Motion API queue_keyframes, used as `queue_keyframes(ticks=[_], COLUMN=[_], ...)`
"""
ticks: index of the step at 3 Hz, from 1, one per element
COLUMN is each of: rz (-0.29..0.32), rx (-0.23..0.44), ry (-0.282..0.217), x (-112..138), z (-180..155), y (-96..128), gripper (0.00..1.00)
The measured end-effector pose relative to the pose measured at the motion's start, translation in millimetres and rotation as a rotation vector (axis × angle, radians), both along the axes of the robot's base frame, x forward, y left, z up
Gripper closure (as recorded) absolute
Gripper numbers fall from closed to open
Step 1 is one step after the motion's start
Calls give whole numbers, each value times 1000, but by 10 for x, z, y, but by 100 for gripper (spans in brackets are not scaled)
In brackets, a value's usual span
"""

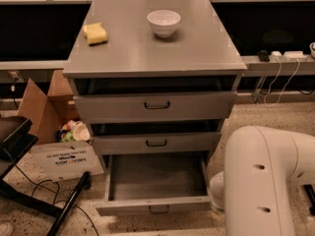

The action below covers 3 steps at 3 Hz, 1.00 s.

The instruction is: Open bottom drawer

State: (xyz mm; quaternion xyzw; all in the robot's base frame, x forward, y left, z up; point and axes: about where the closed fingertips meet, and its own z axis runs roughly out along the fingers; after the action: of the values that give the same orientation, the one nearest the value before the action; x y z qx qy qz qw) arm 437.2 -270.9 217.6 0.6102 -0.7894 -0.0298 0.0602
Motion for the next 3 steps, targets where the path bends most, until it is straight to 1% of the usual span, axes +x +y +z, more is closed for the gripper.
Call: queue_keyframes(ticks=[1,2,3], rz=[137,283,377], rx=[83,175,206], ry=[-160,-276,-320], x=[243,521,785], z=[366,402,165], y=[446,947,1313], gripper=[27,4,0])
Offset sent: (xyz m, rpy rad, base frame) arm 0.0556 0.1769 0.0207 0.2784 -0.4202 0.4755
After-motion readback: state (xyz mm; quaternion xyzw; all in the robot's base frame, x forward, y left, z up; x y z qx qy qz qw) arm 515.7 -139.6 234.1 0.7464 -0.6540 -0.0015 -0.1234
